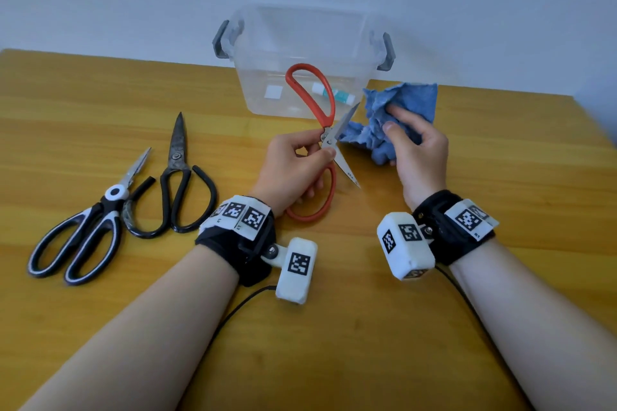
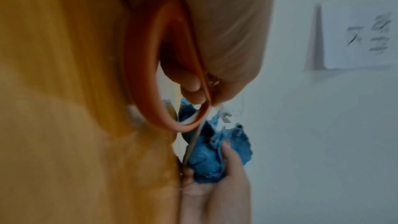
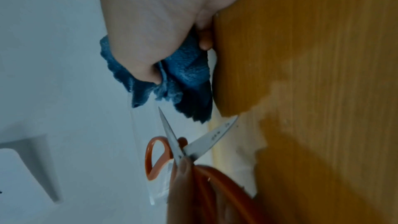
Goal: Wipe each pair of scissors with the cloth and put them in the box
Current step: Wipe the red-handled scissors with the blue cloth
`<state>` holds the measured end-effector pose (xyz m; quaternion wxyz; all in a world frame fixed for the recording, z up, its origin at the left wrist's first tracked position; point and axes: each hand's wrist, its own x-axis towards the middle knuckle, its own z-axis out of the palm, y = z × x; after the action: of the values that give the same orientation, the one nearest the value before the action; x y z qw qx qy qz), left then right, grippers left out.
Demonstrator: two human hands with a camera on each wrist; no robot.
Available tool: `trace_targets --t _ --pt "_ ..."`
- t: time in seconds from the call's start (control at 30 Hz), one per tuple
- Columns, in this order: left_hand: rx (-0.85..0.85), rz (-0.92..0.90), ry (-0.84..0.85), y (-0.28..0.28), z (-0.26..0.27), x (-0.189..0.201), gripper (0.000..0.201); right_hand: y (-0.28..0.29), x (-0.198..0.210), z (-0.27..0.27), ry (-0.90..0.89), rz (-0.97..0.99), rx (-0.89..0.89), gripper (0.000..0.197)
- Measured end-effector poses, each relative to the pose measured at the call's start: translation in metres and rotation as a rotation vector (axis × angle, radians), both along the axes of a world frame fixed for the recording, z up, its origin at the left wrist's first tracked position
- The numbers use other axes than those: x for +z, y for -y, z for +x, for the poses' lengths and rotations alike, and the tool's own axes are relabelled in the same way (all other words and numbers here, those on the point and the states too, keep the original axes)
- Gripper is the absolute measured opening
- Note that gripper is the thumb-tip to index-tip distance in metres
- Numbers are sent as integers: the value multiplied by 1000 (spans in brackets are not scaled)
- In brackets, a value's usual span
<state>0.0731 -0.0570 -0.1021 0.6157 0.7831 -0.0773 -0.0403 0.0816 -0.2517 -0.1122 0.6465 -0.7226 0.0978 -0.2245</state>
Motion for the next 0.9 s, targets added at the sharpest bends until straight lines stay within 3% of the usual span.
trace_targets --t 0.17,0.3,0.4,0.57,0.7,0.9 --pt "16 24 3 -2 -15 29 27 -8 33 -22 -86 37 59 18" --pt "-2 54 93 -8 -41 65 13 -28 78 -49 -79 -72 231 11" --pt "11 74 173 -12 -60 90 19 -43 111 -69 -69 -172 309 13" --pt "31 72 259 -21 -92 136 36 -61 159 -99 -19 -162 294 10" --pt "57 114 360 -24 -113 169 33 -71 191 -119 -16 -116 297 7" --pt "77 165 468 -26 -141 201 25 -82 224 -143 15 -63 289 19"
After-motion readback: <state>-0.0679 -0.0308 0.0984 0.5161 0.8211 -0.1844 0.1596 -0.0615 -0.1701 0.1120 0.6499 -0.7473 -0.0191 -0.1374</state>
